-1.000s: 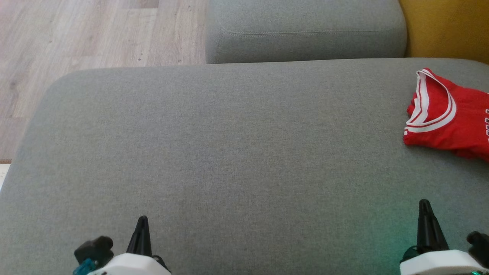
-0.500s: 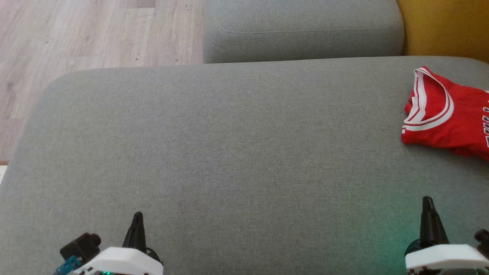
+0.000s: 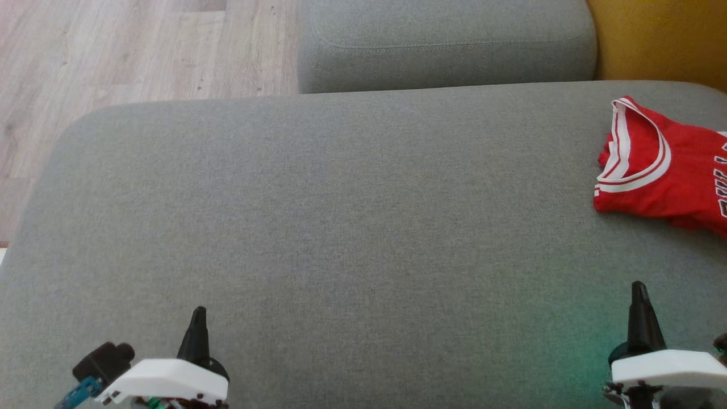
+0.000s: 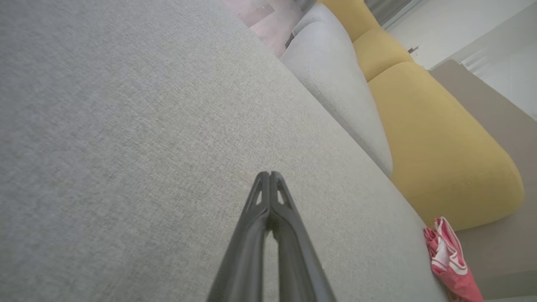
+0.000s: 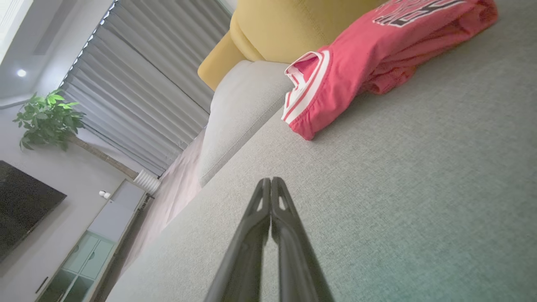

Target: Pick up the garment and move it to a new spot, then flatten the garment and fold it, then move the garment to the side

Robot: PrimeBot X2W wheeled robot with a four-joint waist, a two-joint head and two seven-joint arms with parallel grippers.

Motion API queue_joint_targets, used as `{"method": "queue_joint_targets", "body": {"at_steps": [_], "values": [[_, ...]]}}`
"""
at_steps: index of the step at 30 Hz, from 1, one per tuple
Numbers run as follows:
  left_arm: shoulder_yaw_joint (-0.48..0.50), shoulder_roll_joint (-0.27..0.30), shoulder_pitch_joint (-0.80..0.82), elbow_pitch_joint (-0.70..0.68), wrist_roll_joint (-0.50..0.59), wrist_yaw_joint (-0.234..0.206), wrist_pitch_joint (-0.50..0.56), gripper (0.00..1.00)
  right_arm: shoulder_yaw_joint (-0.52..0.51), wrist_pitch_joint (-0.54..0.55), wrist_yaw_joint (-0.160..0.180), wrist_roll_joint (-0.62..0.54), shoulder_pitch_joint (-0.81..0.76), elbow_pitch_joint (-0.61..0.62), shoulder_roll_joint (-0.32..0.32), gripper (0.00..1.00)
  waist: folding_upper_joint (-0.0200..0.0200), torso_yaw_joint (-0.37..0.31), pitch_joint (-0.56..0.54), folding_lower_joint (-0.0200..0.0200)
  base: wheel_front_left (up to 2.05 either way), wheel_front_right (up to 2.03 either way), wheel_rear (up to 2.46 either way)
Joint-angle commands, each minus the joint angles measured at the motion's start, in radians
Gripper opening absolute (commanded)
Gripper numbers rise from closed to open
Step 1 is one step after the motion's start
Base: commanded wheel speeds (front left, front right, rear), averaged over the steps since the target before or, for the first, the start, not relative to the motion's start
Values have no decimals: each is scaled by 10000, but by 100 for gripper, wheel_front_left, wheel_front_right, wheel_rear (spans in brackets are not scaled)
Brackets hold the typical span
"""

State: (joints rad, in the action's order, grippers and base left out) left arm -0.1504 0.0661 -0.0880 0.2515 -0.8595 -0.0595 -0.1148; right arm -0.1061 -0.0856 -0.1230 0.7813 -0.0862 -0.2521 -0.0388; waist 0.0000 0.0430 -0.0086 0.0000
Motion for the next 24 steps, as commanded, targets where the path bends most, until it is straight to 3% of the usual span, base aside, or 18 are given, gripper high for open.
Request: {"method": "queue_joint_targets", "body": {"at_steps": [1,24], "values": [[266,163,606,-277,-319,157,47,0,40,83,-40,337,500,289,-66,0,0,-9,3,0,0,0,0],[914,178,1059,-213,-2946,761,680,0,-1,743,-53,3083,999,215,-82,0,0,-155,42,0,0,0,0]]}}
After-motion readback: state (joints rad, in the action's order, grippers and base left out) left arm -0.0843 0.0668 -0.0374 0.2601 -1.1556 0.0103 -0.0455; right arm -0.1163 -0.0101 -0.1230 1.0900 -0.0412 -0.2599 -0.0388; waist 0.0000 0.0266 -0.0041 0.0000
